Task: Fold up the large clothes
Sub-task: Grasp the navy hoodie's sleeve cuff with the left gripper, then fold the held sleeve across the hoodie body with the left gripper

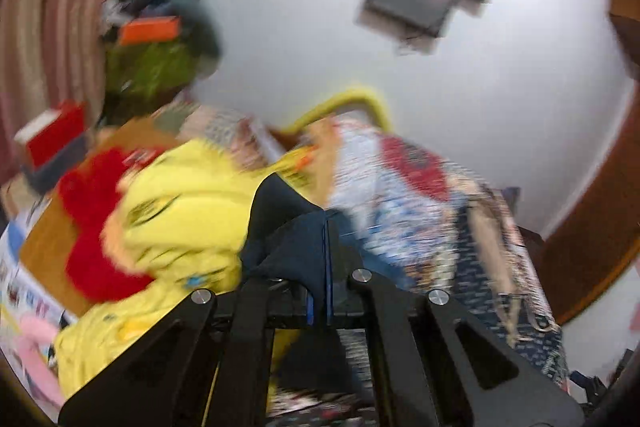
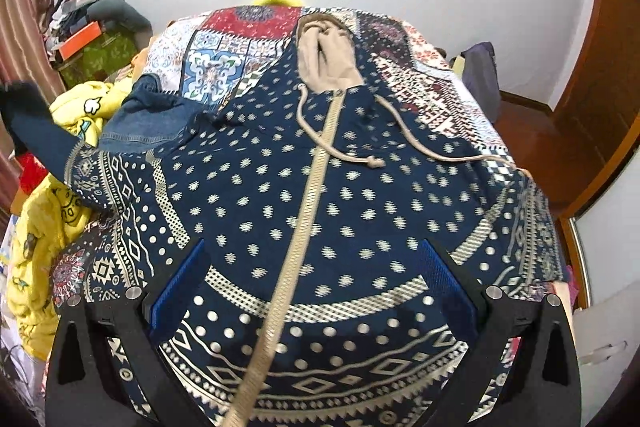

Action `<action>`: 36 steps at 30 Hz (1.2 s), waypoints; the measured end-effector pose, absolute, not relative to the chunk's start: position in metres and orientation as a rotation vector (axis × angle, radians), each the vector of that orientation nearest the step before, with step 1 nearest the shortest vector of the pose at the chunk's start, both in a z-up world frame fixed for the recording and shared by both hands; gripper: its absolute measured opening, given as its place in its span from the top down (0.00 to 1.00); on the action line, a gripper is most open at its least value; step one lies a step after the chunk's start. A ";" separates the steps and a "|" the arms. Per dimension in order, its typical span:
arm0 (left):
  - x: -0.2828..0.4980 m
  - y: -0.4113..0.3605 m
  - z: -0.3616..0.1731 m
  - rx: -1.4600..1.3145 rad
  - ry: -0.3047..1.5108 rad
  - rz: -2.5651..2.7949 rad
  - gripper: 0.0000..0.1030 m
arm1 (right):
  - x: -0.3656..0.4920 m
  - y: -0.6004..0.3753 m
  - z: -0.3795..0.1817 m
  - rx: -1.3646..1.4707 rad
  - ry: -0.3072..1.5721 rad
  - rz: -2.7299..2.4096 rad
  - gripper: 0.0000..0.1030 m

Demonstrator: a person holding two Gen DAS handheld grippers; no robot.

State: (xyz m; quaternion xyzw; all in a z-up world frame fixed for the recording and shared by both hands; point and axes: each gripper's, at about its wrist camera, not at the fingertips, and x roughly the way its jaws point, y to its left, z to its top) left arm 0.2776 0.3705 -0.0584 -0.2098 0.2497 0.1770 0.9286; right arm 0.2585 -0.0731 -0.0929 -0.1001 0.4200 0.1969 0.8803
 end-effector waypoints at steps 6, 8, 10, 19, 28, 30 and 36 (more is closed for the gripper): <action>0.331 0.270 -0.016 -0.364 0.482 0.152 0.98 | 0.255 -0.098 -0.086 -0.210 0.848 0.392 0.02; 0.352 0.237 -0.014 -0.362 0.500 0.085 0.98 | 0.255 -0.107 -0.084 -0.209 0.837 0.390 0.02; 0.373 0.200 -0.021 -0.342 0.528 0.034 0.98 | 0.254 -0.116 -0.081 -0.210 0.828 0.380 0.02; 0.430 0.061 -0.124 -0.324 0.823 -0.154 0.98 | 0.257 -0.164 -0.083 -0.165 0.841 0.338 0.02; 0.435 -0.018 -0.234 -0.222 1.124 -0.222 0.98 | 0.255 -0.195 -0.103 -0.140 0.905 0.304 0.02; 0.433 -0.023 -0.244 -0.181 1.157 -0.235 0.97 | 0.254 -0.198 -0.106 -0.146 0.917 0.297 0.02; 0.398 -0.019 -0.230 -0.123 1.172 -0.286 0.54 | 0.252 -0.200 -0.107 -0.155 0.930 0.287 0.02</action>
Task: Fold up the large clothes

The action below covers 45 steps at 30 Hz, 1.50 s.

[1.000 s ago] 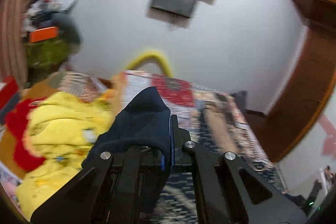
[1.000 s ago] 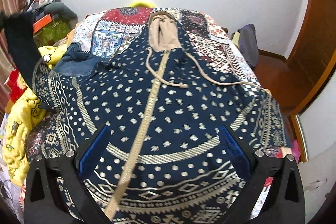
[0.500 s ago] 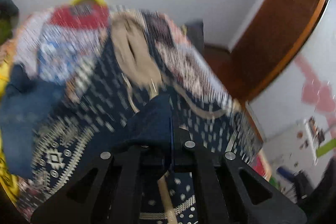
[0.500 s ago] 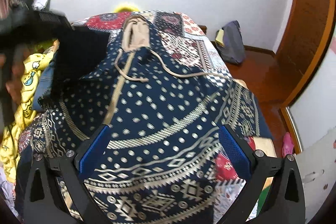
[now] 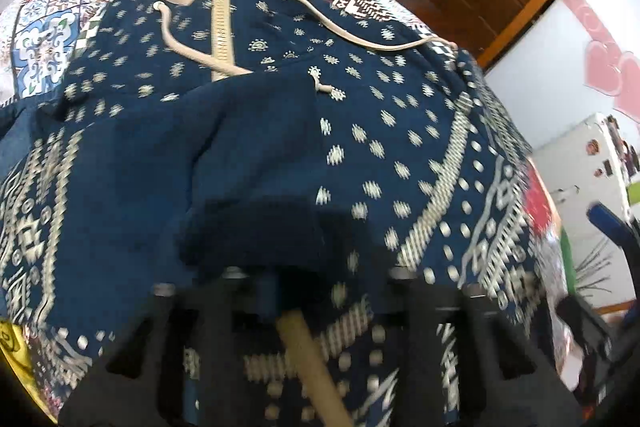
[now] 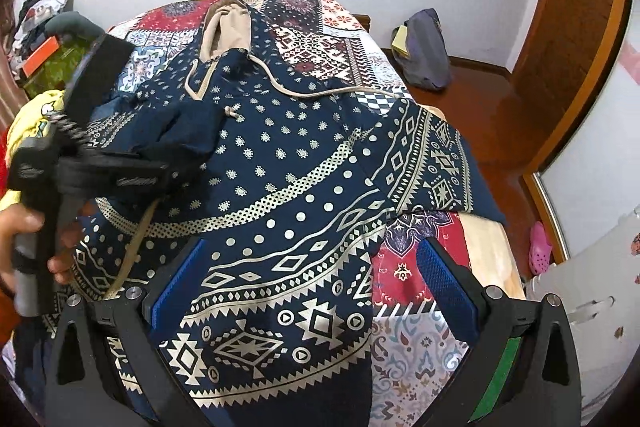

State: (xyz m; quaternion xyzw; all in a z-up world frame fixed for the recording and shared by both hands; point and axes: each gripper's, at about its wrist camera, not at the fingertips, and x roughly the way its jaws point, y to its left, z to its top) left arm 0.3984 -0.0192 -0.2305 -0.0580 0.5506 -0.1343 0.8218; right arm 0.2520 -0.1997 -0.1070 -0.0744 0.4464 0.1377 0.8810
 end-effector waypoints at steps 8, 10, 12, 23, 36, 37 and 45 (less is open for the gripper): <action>0.339 0.066 -0.175 -0.093 1.022 -0.182 0.40 | 0.252 -0.164 -0.092 -0.209 0.892 0.336 0.02; 0.334 0.093 -0.172 -0.096 0.999 -0.122 0.39 | 0.254 -0.148 -0.090 -0.225 0.884 0.367 0.02; 0.335 0.123 -0.175 -0.109 0.994 -0.053 0.39 | 0.257 -0.130 -0.089 -0.244 0.879 0.397 0.02; 0.323 0.207 -0.245 -0.130 1.081 0.127 0.39 | 0.287 -0.021 -0.136 -0.419 0.955 0.513 0.02; 0.326 0.215 -0.282 -0.237 1.086 0.112 0.36 | 0.303 0.026 -0.173 -0.568 0.962 0.527 0.69; 0.326 0.217 -0.283 -0.250 1.087 0.110 0.36 | 0.305 0.025 -0.171 -0.563 0.962 0.516 0.79; 0.325 0.209 -0.280 -0.206 1.092 0.141 0.35 | 0.318 -0.033 -0.128 -0.354 0.948 0.474 0.90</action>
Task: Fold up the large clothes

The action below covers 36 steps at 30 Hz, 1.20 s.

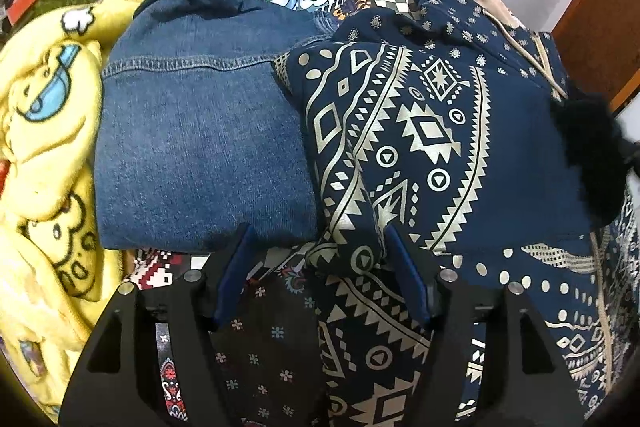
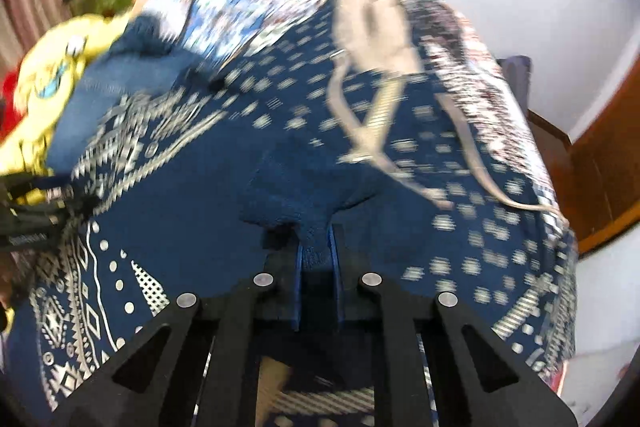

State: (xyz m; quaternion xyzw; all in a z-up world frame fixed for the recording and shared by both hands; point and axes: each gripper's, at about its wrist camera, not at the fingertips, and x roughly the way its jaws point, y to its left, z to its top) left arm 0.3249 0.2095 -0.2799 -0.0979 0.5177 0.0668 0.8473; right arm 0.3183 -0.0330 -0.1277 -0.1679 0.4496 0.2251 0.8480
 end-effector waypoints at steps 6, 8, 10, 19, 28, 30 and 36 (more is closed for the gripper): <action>0.327 0.203 -0.279 -0.167 1.098 0.171 0.35 | 0.324 -0.100 -0.105 -0.246 0.941 0.379 0.90; 0.328 0.203 -0.278 -0.167 1.101 0.180 0.35 | 0.325 -0.119 -0.110 -0.229 0.969 0.362 0.90; 0.328 0.203 -0.278 -0.172 1.105 0.191 0.35 | 0.325 -0.133 -0.118 -0.222 0.992 0.354 0.90; 0.319 0.193 -0.266 -0.103 1.162 0.207 0.36 | 0.317 -0.174 -0.151 -0.172 1.090 0.283 0.76; 0.311 0.166 -0.217 -0.043 1.078 0.164 0.36 | 0.301 -0.230 -0.125 -0.071 1.115 0.233 0.54; 0.315 0.155 -0.201 -0.026 1.040 0.148 0.35 | 0.295 -0.248 -0.115 -0.026 1.091 0.221 0.48; 0.337 0.118 -0.167 -0.046 0.935 0.072 0.20 | 0.294 -0.303 -0.099 0.125 1.045 0.179 0.35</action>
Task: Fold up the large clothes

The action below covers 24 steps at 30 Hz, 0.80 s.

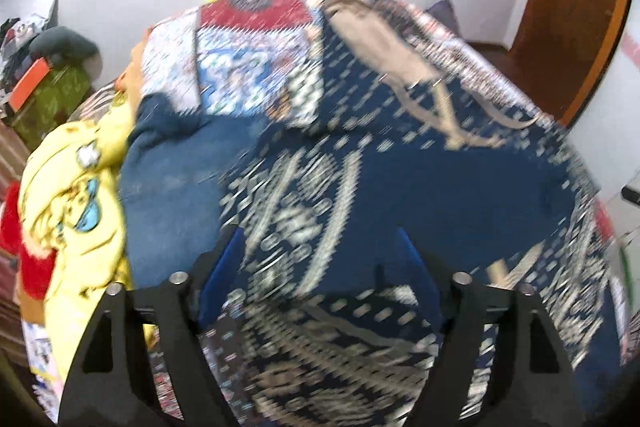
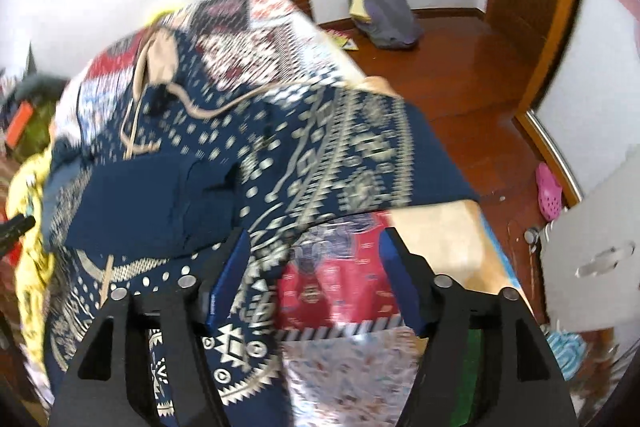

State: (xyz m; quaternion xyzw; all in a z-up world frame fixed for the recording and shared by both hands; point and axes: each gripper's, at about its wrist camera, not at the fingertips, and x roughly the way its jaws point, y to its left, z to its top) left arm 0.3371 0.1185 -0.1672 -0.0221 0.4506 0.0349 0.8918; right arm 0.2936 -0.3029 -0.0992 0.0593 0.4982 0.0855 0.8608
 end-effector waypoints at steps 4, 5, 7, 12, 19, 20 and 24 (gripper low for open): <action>0.358 0.095 -0.169 -0.058 0.931 0.026 0.19 | 0.308 -0.328 -0.111 0.214 1.059 0.125 0.35; 0.364 0.088 -0.173 -0.056 0.938 0.012 0.19 | 0.313 -0.336 -0.118 0.236 1.071 0.109 0.35; 0.371 0.077 -0.181 -0.052 0.953 -0.008 0.19 | 0.321 -0.341 -0.130 0.266 1.091 0.102 0.35; 0.382 0.059 -0.202 -0.050 0.988 -0.044 0.19 | 0.346 -0.366 -0.171 0.446 1.159 0.076 0.35; 0.386 0.071 -0.215 -0.074 0.997 0.011 0.19 | 0.371 -0.380 -0.204 0.665 1.151 0.044 0.32; 0.386 0.074 -0.215 -0.082 0.997 0.016 0.19 | 0.377 -0.381 -0.207 0.676 1.143 0.035 0.32; 0.381 0.084 -0.216 -0.101 0.992 0.037 0.19 | 0.393 -0.385 -0.214 0.703 1.132 -0.019 0.38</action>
